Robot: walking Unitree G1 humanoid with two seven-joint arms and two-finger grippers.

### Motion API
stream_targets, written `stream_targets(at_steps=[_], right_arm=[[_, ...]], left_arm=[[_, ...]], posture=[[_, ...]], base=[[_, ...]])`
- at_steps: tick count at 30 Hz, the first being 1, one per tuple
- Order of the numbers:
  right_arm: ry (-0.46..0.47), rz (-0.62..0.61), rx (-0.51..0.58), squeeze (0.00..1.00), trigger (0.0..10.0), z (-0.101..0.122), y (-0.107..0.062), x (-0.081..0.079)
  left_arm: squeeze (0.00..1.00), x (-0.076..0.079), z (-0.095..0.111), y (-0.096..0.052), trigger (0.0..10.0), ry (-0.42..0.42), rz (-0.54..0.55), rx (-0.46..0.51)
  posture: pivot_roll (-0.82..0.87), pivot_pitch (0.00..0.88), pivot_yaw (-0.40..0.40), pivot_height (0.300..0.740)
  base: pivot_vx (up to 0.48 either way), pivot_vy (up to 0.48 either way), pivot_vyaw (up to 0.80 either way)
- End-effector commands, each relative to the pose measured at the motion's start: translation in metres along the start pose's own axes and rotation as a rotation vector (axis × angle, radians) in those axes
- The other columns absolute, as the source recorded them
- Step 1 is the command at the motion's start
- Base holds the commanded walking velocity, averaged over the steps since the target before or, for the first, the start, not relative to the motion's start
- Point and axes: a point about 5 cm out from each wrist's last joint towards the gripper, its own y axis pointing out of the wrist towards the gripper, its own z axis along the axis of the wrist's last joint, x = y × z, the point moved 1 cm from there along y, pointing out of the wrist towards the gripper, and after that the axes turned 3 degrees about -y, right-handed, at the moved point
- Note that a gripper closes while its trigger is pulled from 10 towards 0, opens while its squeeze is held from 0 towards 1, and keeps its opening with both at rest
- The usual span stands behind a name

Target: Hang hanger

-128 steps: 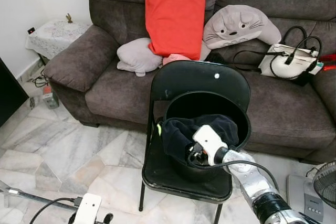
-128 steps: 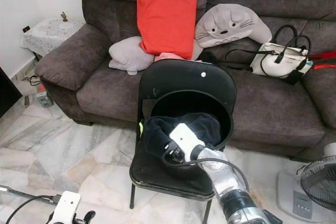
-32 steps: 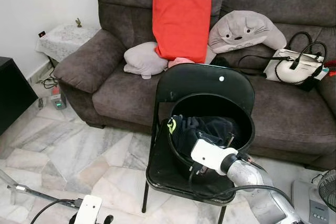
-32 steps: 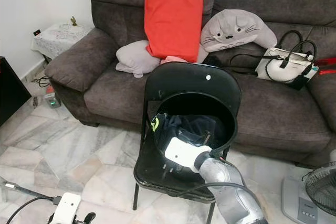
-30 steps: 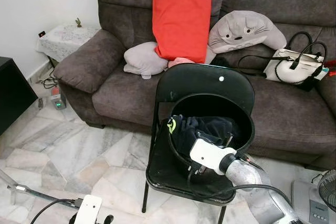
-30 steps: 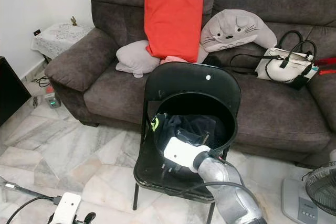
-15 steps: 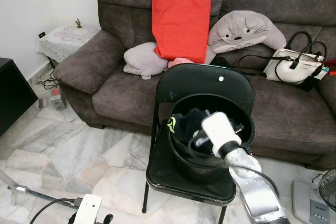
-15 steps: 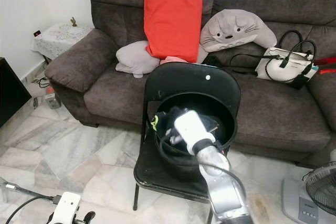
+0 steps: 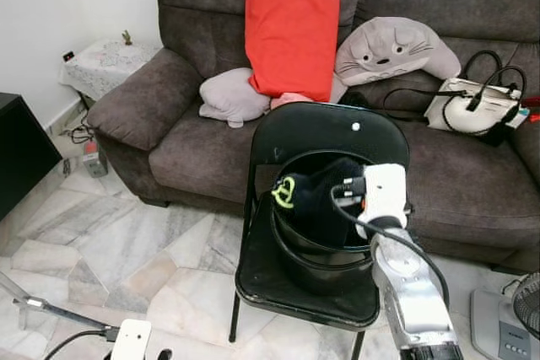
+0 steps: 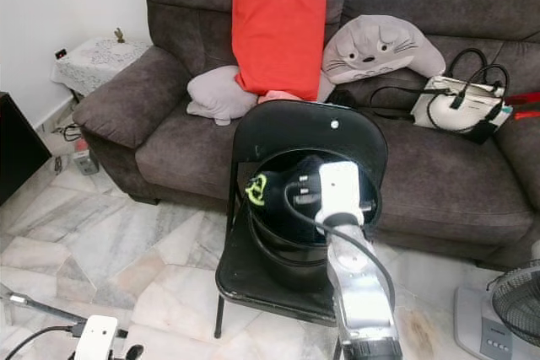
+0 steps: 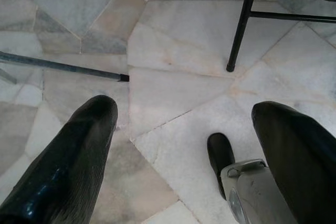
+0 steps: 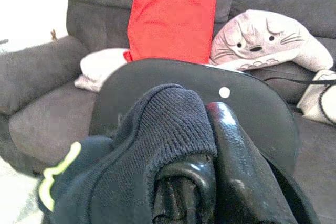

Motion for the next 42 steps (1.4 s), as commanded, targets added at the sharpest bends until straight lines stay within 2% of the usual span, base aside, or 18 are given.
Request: stream_targets(at_steps=[1, 3, 5, 12, 13, 18, 21, 22, 24, 27, 29, 32, 36, 40, 41, 42], right_arm=[[0.01, -0.014, 0.057, 0.0, 10.0, 0.013, 0.0, 0.002], [0.003, -0.015, 0.08, 0.0, 10.0, 0.016, 0.0, 0.002], [-0.053, -0.009, 0.11, 0.0, 10.0, 0.02, -0.001, 0.002], [-0.093, -0.011, 0.149, 0.0, 10.0, 0.026, -0.001, 0.003], [-0.13, -0.013, 0.179, 0.0, 10.0, 0.031, 0.001, 0.004], [-0.168, -0.04, 0.231, 0.0, 10.0, 0.043, 0.004, 0.009], [-0.306, -0.016, 0.301, 0.0, 10.0, 0.055, 0.005, 0.002], [-0.375, 0.016, 0.364, 0.0, 10.0, 0.065, 0.004, -0.007], [-0.398, 0.055, 0.442, 0.0, 10.0, 0.08, 0.002, -0.017], [-0.4, 0.137, 0.546, 0.0, 10.0, 0.099, -0.004, -0.034], [-0.326, 0.264, 0.649, 0.0, 10.0, 0.12, -0.015, -0.055], [-0.223, 0.46, 0.743, 0.0, 10.0, 0.14, -0.033, -0.08], [-0.202, 0.619, 0.778, 0.0, 10.0, 0.143, -0.048, -0.097], [-0.119, 0.784, 0.785, 0.0, 10.0, 0.144, -0.064, -0.109], [-0.106, 0.862, 0.784, 0.0, 10.0, 0.143, -0.071, -0.114], [-0.106, 0.862, 0.784, 0.0, 10.0, 0.143, -0.071, -0.114]], left_arm=[[0.0, -0.003, -0.012, -0.004, 10.0, -0.024, 0.02, -0.053], [0.0, -0.005, -0.016, -0.005, 10.0, -0.056, 0.038, -0.069], [0.0, -0.01, -0.023, -0.008, 10.0, -0.131, 0.087, -0.094], [0.0, -0.019, -0.033, -0.012, 10.0, -0.21, 0.155, -0.124], [0.0, -0.022, -0.037, -0.015, 10.0, -0.229, 0.181, -0.141], [0.0, -0.024, -0.041, -0.016, 10.0, -0.261, 0.211, -0.151], [0.0, -0.025, -0.041, -0.017, 10.0, -0.267, 0.219, -0.15], [0.0, -0.026, -0.041, -0.017, 10.0, -0.268, 0.221, -0.148], [0.0, -0.026, -0.041, -0.017, 10.0, -0.267, 0.223, -0.145], [0.0, -0.025, -0.04, -0.017, 10.0, -0.266, 0.222, -0.14], [0.0, -0.024, -0.039, -0.016, 10.0, -0.264, 0.22, -0.136], [0.0, -0.023, -0.038, -0.015, 10.0, -0.26, 0.218, -0.13], [0.0, -0.023, -0.036, -0.015, 10.0, -0.259, 0.218, -0.123], [0.0, -0.023, -0.036, -0.015, 10.0, -0.259, 0.22, -0.12], [0.0, -0.023, -0.036, -0.015, 10.0, -0.257, 0.22, -0.119], [0.0, -0.023, -0.036, -0.015, 10.0, -0.257, 0.22, -0.119]], posture=[[-0.05, 0.066, 0.031, 0.74], [-0.05, 0.064, 0.034, 0.74], [-0.05, 0.065, 0.034, 0.74], [-0.05, 0.066, 0.03, 0.74], [-0.05, 0.065, 0.027, 0.74], [-0.05, 0.062, 0.025, 0.74], [-0.05, 0.059, 0.024, 0.74], [-0.05, 0.058, 0.024, 0.74], [-0.05, 0.058, 0.024, 0.74], [-0.05, 0.052, 0.027, 0.74], [-0.05, 0.049, 0.029, 0.74], [-0.06, 0.044, 0.029, 0.74], [-0.06, 0.043, 0.028, 0.74], [-0.06, 0.039, 0.029, 0.74], [-0.06, 0.041, 0.029, 0.74], [-0.06, 0.041, 0.029, 0.74]], base=[[0.0, 0.0, 0.0], [0.0, 0.0, 0.0], [0.0, 0.0, 0.79], [0.0, 0.0, 0.8], [0.0, 0.0, 0.8], [0.0, 0.0, 0.8], [0.0, 0.0, 0.8], [0.0, 0.0, 0.79], [0.0, 0.0, 0.8], [0.0, 0.0, 0.8], [0.0, 0.0, 0.8], [0.0, 0.0, 0.8], [0.0, 0.0, 0.8], [0.0, 0.0, 0.8], [0.0, 0.0, 0.79], [0.0, 0.0, 0.79]])
